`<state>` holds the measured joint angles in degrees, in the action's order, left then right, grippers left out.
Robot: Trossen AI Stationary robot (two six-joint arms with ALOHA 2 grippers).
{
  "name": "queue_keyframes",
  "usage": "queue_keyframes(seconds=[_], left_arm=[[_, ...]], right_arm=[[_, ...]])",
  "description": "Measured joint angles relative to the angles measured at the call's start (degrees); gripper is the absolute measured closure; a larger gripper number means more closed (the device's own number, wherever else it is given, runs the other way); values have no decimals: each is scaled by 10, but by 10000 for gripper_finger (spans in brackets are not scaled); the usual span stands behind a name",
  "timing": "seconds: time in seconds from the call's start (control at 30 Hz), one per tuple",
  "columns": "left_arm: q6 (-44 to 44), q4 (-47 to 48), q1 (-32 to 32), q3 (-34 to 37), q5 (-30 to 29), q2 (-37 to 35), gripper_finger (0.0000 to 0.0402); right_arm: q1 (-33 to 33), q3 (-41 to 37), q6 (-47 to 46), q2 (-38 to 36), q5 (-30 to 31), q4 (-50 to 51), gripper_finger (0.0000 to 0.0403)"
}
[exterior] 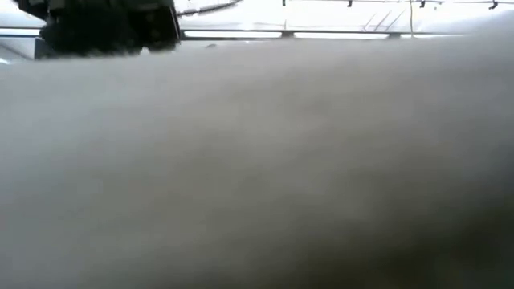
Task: Sort clothes
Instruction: Put the white short into the blue laundry bin
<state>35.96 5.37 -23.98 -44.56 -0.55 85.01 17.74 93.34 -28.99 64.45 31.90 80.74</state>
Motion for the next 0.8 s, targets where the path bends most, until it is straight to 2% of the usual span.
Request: queue_keyframes(seconds=[0.13, 0.27, 0.33, 0.43, 0.63, 0.8], left_arm=[[6, 1, -2, -17, 0, 65, 292], [6, 2, -2, -34, -29, 124, 302], [15, 6, -1, -48, -27, 150, 325], [7, 24, -1, -75, -15, 168, 385], [-58, 141, 4, -149, -14, 137, 400], [-114, 275, 15, -229, -73, 82, 400]], right_arm=[[21, 0, -6, 0, 0, 1, 190], [44, 0, -12, 0, 0, 1, 190], [57, 0, -20, 0, 0, 1, 190], [76, 0, -30, 0, 0, 2, 192], [109, -1, -53, 0, 25, 5, 200], [131, -43, -81, -1, 46, 5, 207]])
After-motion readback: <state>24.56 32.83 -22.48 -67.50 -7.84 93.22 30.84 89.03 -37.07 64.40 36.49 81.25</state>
